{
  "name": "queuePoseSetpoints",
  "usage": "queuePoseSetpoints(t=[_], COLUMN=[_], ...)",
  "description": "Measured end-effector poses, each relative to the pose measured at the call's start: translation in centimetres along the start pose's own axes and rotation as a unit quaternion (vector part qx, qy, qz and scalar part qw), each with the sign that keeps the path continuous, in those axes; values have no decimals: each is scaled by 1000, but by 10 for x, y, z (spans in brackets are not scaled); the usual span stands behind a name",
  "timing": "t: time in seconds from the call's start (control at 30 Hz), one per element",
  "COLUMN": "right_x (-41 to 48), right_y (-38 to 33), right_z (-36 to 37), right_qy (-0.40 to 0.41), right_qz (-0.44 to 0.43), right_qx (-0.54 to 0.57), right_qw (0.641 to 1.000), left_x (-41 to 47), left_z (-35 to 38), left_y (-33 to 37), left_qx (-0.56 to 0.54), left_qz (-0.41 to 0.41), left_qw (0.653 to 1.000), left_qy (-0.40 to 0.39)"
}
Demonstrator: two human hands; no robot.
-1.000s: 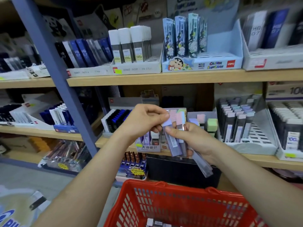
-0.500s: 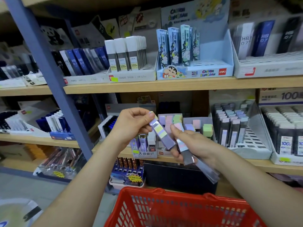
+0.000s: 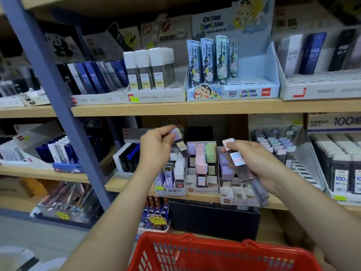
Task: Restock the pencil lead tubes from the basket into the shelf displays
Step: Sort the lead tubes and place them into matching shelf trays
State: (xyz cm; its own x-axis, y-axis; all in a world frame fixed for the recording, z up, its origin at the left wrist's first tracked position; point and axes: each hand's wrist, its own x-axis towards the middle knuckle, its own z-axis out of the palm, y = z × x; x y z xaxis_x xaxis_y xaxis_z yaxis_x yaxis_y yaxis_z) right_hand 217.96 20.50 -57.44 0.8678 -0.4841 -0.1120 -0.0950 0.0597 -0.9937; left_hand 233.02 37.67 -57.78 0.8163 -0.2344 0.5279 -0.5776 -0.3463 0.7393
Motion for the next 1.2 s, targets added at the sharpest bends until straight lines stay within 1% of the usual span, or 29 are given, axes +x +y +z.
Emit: queuePoseSetpoints(t=[0.03, 0.1, 0.17, 0.23, 0.3, 0.43, 0.6, 0.77, 0.93, 1.03, 1.13, 1.17, 1.2], right_x=[0, 1, 3, 5, 5, 9, 13, 14, 12, 12, 12, 12, 12], right_y=[0, 3, 7, 11, 14, 17, 18, 17, 20, 21, 23, 23, 22], right_z=[-2, -4, -4, -3, -1, -3, -8, -9, -4, -2, -1, -1, 0], right_qy=[-3, -39, -74, -92, -99, -114, -132, -117, -125, -134, -138, -138, -139], right_qz=[-8, -24, -29, -26, -26, -21, -13, -24, -15, -7, -4, -6, -9], right_qx=[-5, -16, -13, -16, -16, -24, -12, -27, -46, -38, -15, -8, -1], right_qw=[1000, 999, 997, 995, 995, 993, 991, 992, 991, 990, 990, 990, 990], left_x=[2, 4, 4, 2, 2, 7, 13, 16, 19, 16, 14, 14, 12], left_z=[7, 20, 30, 39, 45, 52, 59, 64, 69, 67, 59, 54, 48], left_y=[0, -1, -6, -12, -17, -24, -34, -34, -35, -35, -31, -27, -19], left_qx=[6, 20, 62, 94, 110, 141, 223, 221, 233, 220, 194, 176, 134], left_qz=[2, 5, 17, 20, 19, 32, 68, 80, 102, 92, 84, 74, 53], left_qw=[1000, 999, 996, 991, 988, 983, 958, 967, 963, 967, 973, 978, 985], left_qy=[-7, -32, -66, -96, -110, -112, -165, -97, -93, -87, -91, -89, -97])
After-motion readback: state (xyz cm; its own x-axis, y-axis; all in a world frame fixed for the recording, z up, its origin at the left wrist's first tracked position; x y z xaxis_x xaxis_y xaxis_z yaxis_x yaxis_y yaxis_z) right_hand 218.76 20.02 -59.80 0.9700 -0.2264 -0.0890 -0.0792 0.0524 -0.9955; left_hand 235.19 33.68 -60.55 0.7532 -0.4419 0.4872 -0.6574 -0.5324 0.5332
